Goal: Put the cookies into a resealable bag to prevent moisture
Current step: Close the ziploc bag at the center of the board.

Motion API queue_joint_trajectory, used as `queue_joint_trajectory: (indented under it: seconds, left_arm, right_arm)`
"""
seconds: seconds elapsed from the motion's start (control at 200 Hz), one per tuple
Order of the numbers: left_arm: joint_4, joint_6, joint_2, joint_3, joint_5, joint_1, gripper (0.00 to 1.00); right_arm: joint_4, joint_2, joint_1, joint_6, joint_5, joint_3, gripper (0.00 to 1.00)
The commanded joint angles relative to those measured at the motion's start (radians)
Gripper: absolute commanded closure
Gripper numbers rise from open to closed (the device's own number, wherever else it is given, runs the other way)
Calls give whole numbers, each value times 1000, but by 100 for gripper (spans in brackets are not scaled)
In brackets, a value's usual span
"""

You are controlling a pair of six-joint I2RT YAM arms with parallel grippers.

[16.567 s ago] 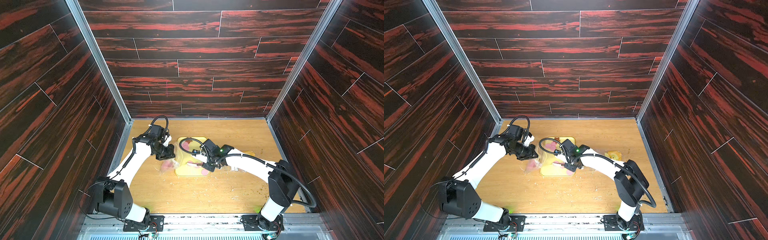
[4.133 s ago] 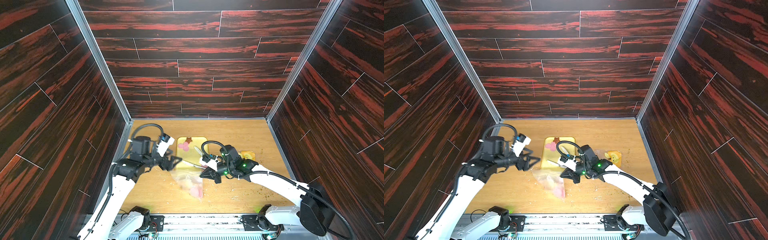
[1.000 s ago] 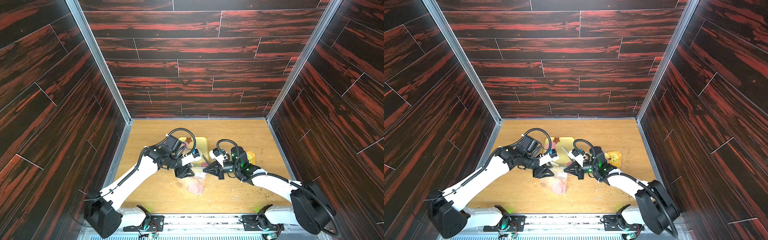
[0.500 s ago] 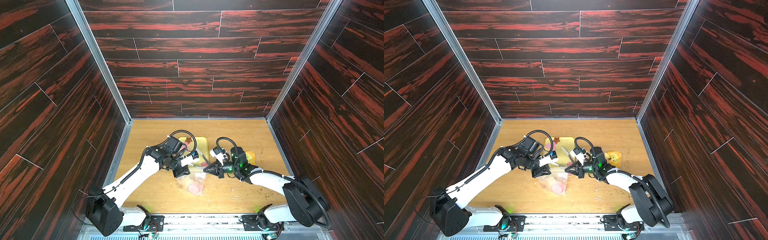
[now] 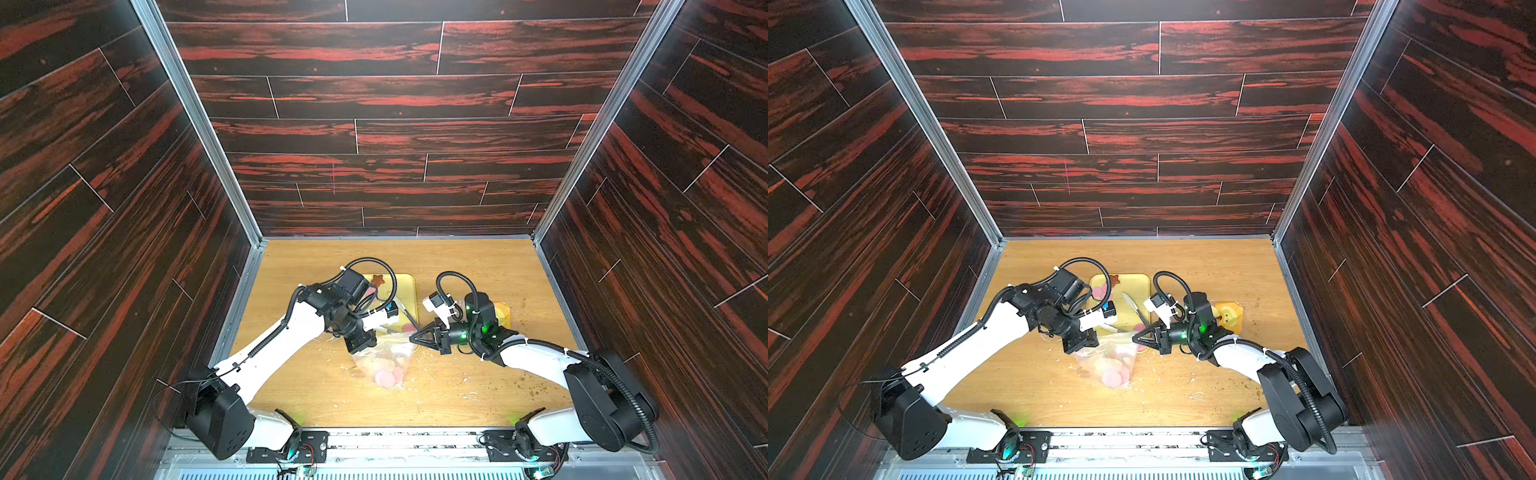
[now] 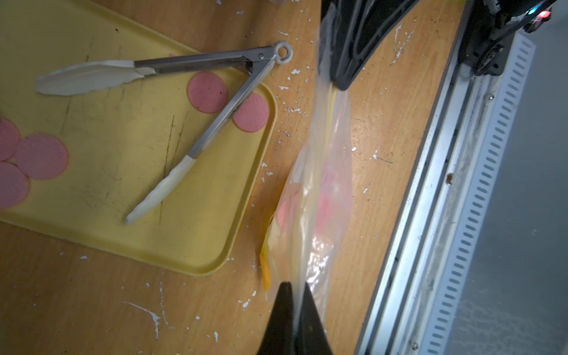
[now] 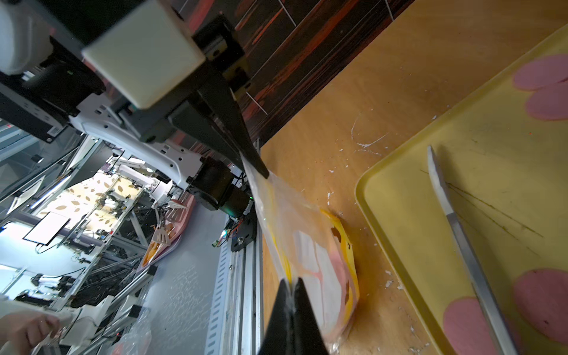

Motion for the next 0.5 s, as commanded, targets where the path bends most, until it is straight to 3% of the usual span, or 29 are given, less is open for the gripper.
queue_joint_trajectory:
  seconds: [0.0,0.195,0.496]
  left_arm:
    - [-139,-10,-6,43,13,5,97]
    - [-197,-39,-42,45,70,5,96]
    - [-228,-42,-69,55,180,6,93]
  right_arm:
    - [-136,20,-21,-96,-32,38,100]
    - [-404,-28,-38,-287,48,124,100]
    - [-591,-80,-98,-351,58,189,100]
